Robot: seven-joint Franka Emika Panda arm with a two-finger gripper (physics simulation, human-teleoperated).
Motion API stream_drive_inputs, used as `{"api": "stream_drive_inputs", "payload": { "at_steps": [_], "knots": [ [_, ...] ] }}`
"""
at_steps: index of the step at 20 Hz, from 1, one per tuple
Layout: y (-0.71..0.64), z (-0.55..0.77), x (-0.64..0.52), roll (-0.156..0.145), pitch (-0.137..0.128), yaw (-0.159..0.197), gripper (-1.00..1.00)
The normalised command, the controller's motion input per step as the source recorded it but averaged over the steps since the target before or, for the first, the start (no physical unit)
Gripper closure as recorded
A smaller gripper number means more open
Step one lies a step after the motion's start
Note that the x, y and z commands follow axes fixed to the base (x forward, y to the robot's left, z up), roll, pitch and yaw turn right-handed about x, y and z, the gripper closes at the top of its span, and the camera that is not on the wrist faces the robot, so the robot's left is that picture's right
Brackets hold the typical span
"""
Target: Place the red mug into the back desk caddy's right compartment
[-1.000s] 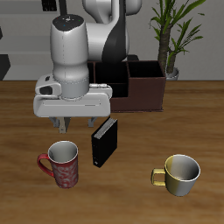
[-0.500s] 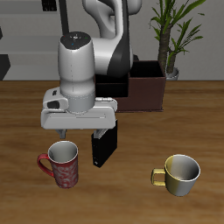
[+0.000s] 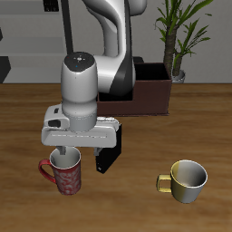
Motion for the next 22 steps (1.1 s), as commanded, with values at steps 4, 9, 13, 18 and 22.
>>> {"api": "stream_drive_inputs", "payload": {
  "at_steps": [4, 9, 13, 18, 22],
  "knots": [
    [0.12, -0.32, 0.06, 0.047, 0.047, -0.008, -1.0],
    [-0.04, -0.2, 0.04, -0.03, 0.032, -0.024, -1.0],
    [-0.09, -0.28, 0.05, 0.001, 0.054, 0.024, 1.0],
    [-0.15, -0.06, -0.01, -0.039, 0.016, -0.026, 1.0],
    [-0.09, 0.09, -0.02, -0.017, -0.019, -0.006, 1.0]
  ]
}}
